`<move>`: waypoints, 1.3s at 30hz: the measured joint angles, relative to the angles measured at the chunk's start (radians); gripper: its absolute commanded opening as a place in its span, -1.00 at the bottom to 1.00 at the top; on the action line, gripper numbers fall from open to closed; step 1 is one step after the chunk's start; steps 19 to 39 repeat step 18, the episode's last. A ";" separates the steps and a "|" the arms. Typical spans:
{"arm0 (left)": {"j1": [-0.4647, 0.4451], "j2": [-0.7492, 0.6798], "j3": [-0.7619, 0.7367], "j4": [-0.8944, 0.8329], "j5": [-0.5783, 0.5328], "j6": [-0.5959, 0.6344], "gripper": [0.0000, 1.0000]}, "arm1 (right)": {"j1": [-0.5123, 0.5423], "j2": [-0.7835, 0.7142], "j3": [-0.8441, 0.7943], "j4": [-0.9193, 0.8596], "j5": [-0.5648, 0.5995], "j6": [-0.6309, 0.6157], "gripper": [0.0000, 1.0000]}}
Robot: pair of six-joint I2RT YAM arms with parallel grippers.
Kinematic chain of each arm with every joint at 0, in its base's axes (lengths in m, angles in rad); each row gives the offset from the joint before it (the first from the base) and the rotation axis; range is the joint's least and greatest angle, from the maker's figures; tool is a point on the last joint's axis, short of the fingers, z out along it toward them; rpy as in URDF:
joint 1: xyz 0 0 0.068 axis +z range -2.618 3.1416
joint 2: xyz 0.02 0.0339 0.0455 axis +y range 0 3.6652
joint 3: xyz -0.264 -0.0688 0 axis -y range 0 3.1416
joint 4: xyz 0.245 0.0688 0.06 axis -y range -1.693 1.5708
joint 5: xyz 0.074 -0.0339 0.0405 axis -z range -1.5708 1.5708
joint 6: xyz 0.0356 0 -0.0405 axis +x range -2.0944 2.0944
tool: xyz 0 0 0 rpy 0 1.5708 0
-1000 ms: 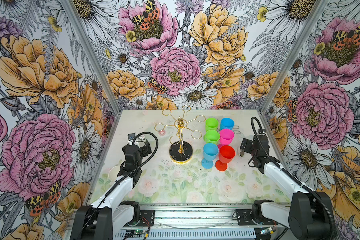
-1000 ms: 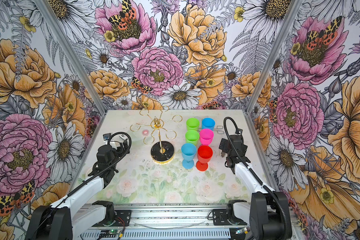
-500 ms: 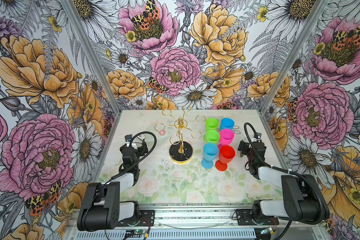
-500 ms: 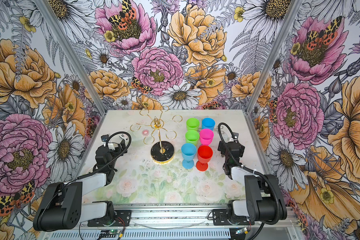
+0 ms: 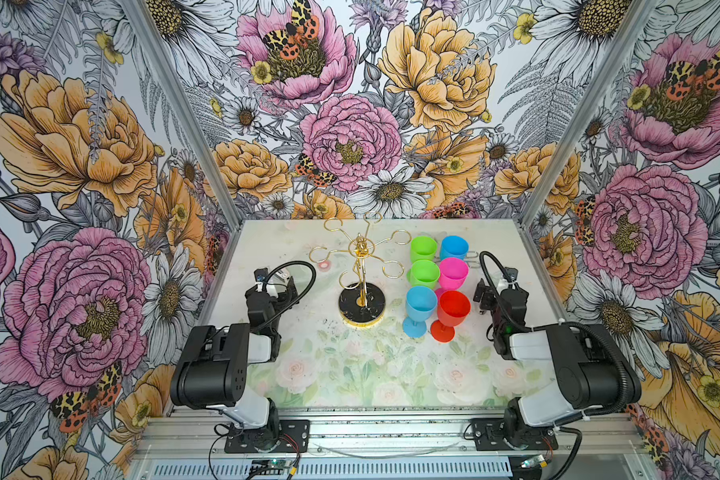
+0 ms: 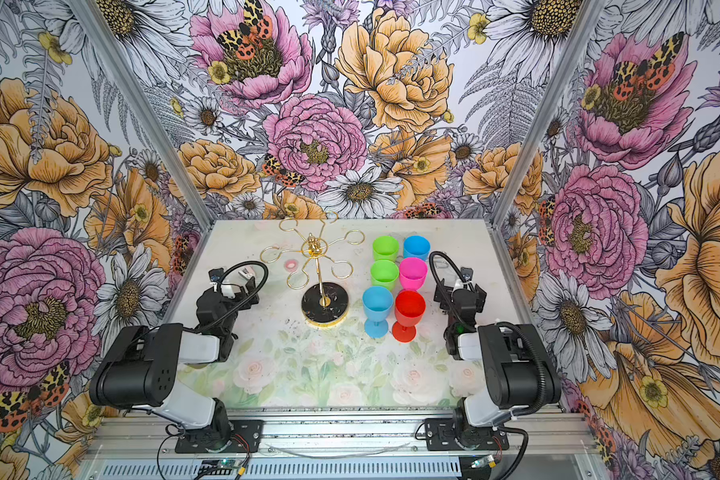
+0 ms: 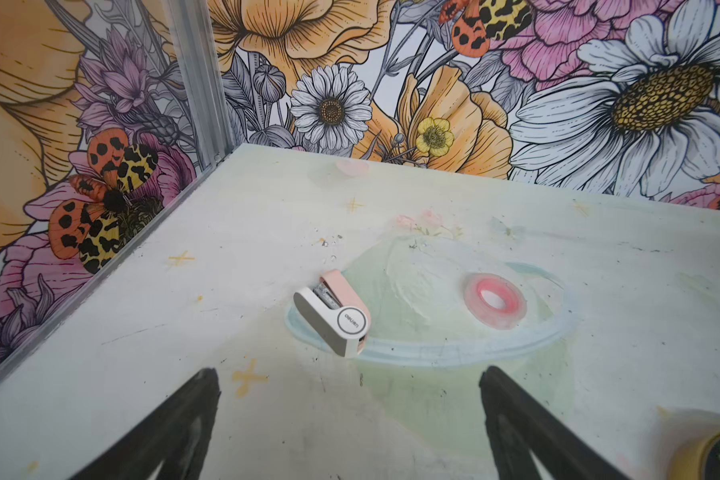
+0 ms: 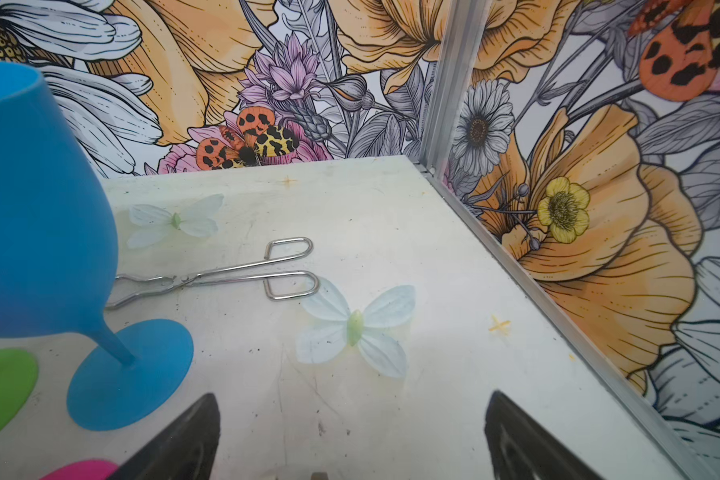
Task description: Take the wine glass off the wine glass rack
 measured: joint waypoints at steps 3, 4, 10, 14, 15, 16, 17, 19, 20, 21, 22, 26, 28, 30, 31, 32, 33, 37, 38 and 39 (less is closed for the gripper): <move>0.000 0.000 0.007 0.000 0.003 0.000 0.98 | 0.000 0.000 0.001 0.007 0.000 0.000 0.99; 0.000 0.000 0.007 0.000 0.003 0.000 0.98 | 0.000 0.000 0.002 0.008 0.000 0.000 0.99; 0.000 0.000 0.007 -0.001 0.003 0.000 0.98 | 0.000 0.000 0.002 0.010 0.000 0.000 0.99; 0.000 0.000 0.007 -0.001 0.003 0.000 0.98 | 0.000 0.000 0.002 0.010 0.000 0.000 0.99; 0.000 0.000 0.007 -0.001 0.003 0.000 0.98 | 0.000 0.000 0.002 0.010 0.001 0.000 0.99; 0.000 0.000 0.007 -0.001 0.003 0.000 0.97 | 0.000 0.000 0.002 0.010 0.001 0.000 0.99; 0.000 0.000 0.007 -0.001 0.003 0.000 0.97 | 0.000 0.000 0.002 0.010 0.002 0.000 0.99; 0.000 0.000 0.007 -0.001 0.003 0.000 0.98 | 0.000 0.000 0.002 0.010 0.003 0.000 0.99; 0.000 0.000 0.007 -0.001 0.003 0.000 0.98 | 0.000 0.000 0.002 0.010 0.003 0.000 0.99; 0.000 0.000 0.007 -0.001 0.003 0.000 0.98 | 0.000 0.000 0.002 0.010 0.003 0.000 0.99; 0.000 0.000 0.007 -0.001 0.003 0.000 0.98 | 0.000 0.000 0.002 0.010 0.003 0.000 0.99; 0.000 0.000 0.007 -0.001 0.003 0.000 0.98 | 0.000 0.000 0.002 0.010 0.003 0.000 0.99; 0.000 0.000 0.007 -0.001 0.003 0.000 0.98 | 0.000 0.000 0.002 0.010 0.003 0.000 0.99; 0.000 0.000 0.007 -0.001 0.003 0.000 0.98 | 0.000 0.000 0.002 0.010 0.003 0.000 0.99; 0.000 0.000 0.007 -0.001 0.003 0.000 0.98 | 0.000 0.000 0.002 0.010 0.003 0.000 0.99; 0.000 0.000 0.007 -0.001 0.003 0.000 0.98 | 0.000 0.000 0.002 0.010 0.003 0.000 0.99; 0.000 0.000 0.007 -0.001 0.003 0.000 0.98 | 0.000 0.000 0.002 0.010 0.003 0.000 0.99; 0.000 0.000 0.007 -0.001 0.003 0.000 0.98 | 0.000 0.000 0.002 0.010 0.003 0.000 0.99; 0.000 0.000 0.007 -0.001 0.003 0.000 0.98 | 0.000 0.000 0.002 0.010 0.003 0.000 0.99; 0.000 0.000 0.007 -0.001 0.003 0.000 0.98 | 0.000 0.000 0.002 0.010 0.003 0.000 0.99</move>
